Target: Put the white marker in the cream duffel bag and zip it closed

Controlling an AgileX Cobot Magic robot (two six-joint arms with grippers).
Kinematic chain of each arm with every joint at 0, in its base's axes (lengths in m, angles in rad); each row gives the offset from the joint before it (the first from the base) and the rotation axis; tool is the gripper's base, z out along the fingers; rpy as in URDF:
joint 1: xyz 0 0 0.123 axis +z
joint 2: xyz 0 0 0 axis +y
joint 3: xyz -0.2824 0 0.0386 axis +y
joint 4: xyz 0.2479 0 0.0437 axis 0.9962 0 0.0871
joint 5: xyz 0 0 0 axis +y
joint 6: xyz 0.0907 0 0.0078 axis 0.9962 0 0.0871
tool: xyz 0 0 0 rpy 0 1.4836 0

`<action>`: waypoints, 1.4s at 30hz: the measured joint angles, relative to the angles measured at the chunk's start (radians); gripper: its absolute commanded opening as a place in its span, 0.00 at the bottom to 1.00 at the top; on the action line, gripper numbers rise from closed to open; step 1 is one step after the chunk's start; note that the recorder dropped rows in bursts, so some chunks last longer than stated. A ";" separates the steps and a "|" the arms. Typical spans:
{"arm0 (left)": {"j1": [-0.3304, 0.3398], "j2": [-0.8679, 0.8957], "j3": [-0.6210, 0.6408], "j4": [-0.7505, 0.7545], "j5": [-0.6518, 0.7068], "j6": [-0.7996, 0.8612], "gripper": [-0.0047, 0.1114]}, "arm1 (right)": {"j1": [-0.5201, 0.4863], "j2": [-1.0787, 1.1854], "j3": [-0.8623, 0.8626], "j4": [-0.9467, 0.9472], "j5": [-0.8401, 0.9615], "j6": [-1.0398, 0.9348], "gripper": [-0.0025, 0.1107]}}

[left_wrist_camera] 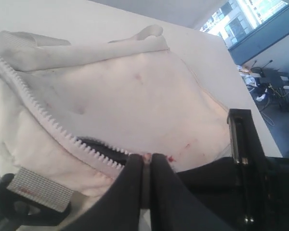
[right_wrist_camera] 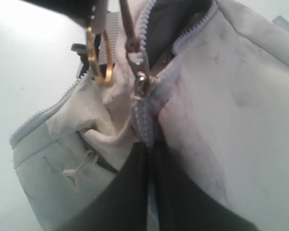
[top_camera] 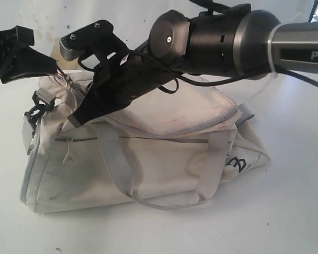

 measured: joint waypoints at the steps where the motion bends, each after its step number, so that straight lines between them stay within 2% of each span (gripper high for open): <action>1: 0.000 0.000 0.000 0.002 -0.013 0.000 0.04 | 0.000 0.000 0.000 -0.002 0.005 0.002 0.02; 10: -0.002 0.000 0.000 0.007 -0.167 0.000 0.04 | 0.000 0.000 0.000 -0.010 0.048 0.006 0.02; 22: -0.002 0.051 0.000 -0.002 -0.567 0.083 0.04 | 0.000 0.001 0.000 -0.037 -0.005 0.088 0.02; 33: -0.002 0.221 -0.118 -0.001 -0.621 0.292 0.04 | 0.000 0.005 0.000 -0.123 -0.018 0.200 0.02; 42: 0.000 0.244 -0.131 0.001 -0.625 0.316 0.04 | 0.000 0.005 0.000 -0.180 -0.021 0.280 0.02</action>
